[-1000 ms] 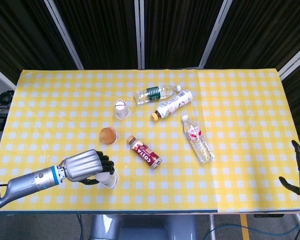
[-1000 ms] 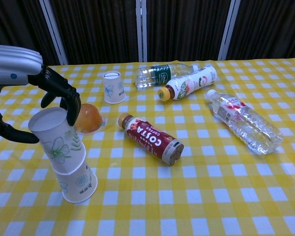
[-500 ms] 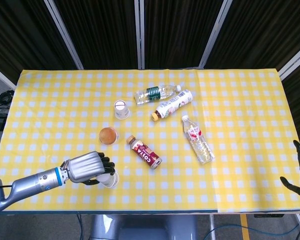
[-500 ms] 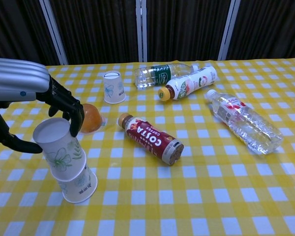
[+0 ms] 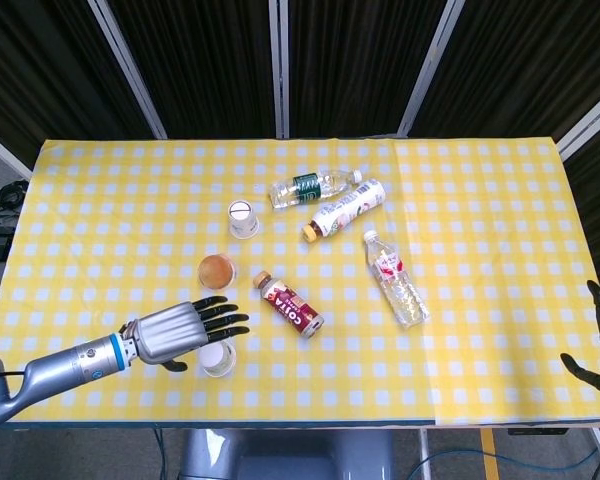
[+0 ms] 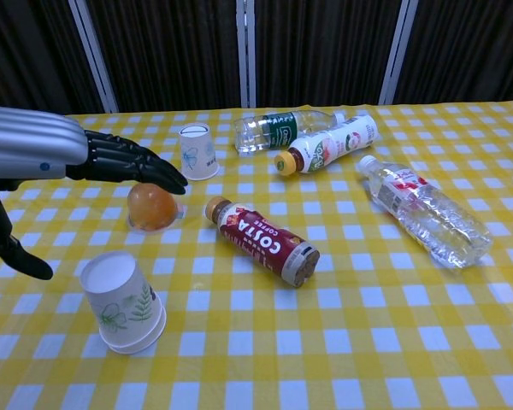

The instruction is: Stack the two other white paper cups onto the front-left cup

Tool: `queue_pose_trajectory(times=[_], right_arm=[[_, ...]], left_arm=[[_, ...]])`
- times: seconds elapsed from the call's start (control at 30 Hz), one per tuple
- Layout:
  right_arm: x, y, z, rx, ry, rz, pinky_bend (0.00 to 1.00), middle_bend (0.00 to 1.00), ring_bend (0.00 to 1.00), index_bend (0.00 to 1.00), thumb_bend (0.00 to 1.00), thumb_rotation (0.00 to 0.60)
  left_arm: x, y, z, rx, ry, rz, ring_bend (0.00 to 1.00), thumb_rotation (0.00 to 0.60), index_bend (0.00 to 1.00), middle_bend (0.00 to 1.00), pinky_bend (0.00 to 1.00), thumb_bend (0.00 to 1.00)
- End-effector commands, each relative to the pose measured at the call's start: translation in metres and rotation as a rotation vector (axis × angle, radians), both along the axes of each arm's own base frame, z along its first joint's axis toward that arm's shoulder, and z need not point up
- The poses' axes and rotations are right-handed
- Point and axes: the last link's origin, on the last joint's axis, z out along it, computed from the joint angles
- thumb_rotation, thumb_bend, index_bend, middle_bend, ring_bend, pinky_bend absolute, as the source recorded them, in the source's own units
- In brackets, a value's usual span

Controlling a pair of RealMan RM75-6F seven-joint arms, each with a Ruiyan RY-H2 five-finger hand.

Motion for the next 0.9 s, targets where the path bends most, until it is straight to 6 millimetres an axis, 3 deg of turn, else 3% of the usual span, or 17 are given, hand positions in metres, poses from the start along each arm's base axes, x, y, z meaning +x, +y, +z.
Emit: queue_pose_trajectory(times=[0.03,0.17,0.4,0.5,0.6,0.9], right_arm=[[0.000,0.000,0.000,0.001,-0.002,-0.001,0.00,0.00,0.00,0.00,0.00,0.600],[0.000,-0.001,-0.001,0.006,0.000,0.000,0.00,0.00,0.00,0.00,0.00,0.600],[0.000,-0.002,-0.004,0.015,0.007,-0.003,0.00,0.00,0.00,0.00,0.00,0.600],[0.000,-0.002,-0.005,0.018,0.005,-0.007,0.00,0.00,0.00,0.00,0.00,0.600],[-0.001,-0.002,-0.004,0.015,0.013,-0.011,0.00,0.00,0.00,0.00,0.00,0.600],[-0.005,-0.004,-0.003,0.008,0.012,-0.028,0.00,0.00,0.00,0.00,0.00,0.600]], left_arm=[[0.003,0.016,0.006,0.061,-0.041,0.037,0.00,0.600,0.00,0.00,0.05,0.00],[0.005,0.084,0.012,0.217,-0.081,0.226,0.00,0.600,0.00,0.00,0.05,0.00],[0.013,0.155,-0.005,0.319,-0.078,0.426,0.00,0.600,0.00,0.00,0.06,0.06],[0.023,0.175,-0.019,0.336,-0.078,0.465,0.01,0.600,0.00,0.00,0.09,0.13],[0.034,0.187,-0.036,0.349,-0.067,0.461,0.08,0.600,0.01,0.00,0.17,0.21],[0.055,0.205,-0.076,0.352,-0.021,0.481,0.10,0.600,0.07,0.03,0.19,0.23]])
